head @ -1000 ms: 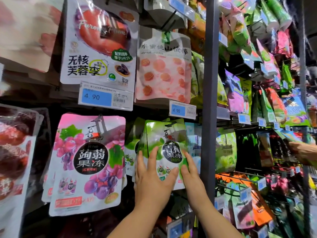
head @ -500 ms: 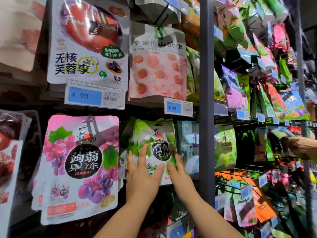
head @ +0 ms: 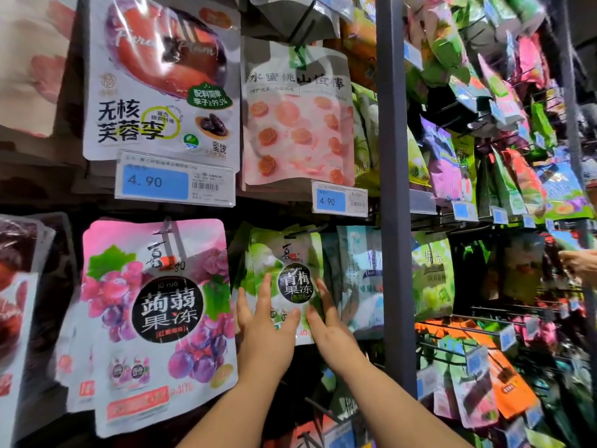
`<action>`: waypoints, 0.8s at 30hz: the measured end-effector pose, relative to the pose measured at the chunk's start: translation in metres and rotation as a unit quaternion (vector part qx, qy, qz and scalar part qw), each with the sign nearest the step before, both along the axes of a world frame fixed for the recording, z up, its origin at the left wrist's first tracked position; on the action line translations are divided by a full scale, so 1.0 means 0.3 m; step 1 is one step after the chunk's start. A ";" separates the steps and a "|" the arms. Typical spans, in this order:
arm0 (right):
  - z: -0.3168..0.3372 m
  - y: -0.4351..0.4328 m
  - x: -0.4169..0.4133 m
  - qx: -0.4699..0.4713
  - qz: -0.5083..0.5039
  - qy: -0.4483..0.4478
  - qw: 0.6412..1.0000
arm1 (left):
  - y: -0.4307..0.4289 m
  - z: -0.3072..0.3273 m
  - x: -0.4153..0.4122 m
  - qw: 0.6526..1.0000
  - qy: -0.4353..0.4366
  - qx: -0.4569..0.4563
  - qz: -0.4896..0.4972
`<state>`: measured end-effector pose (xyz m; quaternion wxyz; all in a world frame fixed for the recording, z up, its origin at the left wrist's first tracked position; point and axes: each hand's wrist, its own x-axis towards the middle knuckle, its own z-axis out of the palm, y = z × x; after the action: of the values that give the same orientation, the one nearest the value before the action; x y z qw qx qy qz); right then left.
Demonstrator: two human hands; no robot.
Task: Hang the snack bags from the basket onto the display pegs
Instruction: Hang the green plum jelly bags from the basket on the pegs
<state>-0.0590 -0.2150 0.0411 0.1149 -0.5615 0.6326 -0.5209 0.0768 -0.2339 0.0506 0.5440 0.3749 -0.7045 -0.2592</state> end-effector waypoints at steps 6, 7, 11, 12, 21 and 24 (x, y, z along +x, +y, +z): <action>0.001 -0.020 -0.004 -0.025 0.010 0.052 0.998 | 0.000 -0.003 -0.002 1.000 0.011 0.022 -0.003; -0.001 -0.025 -0.006 -0.021 0.010 0.057 0.998 | 0.002 -0.003 -0.003 1.000 0.013 0.025 -0.006; 0.009 -0.025 -0.009 -0.014 0.000 0.088 0.996 | 0.016 0.007 -0.009 0.999 0.023 0.033 -0.012; 0.010 -0.025 -0.009 -0.014 -0.002 0.094 0.995 | 0.019 0.009 -0.009 0.999 0.026 0.033 -0.012; 0.011 -0.006 0.001 -0.015 0.007 0.054 0.998 | 0.022 0.004 -0.004 1.000 0.006 0.022 0.016; 0.019 0.013 0.011 0.001 0.007 0.039 0.999 | 0.037 0.004 0.001 0.999 -0.008 0.003 0.034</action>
<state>-0.0557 -0.2110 0.0469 0.0939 -0.5856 0.6333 -0.4972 0.0771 -0.2229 0.0518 0.5459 0.4023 -0.6950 -0.2391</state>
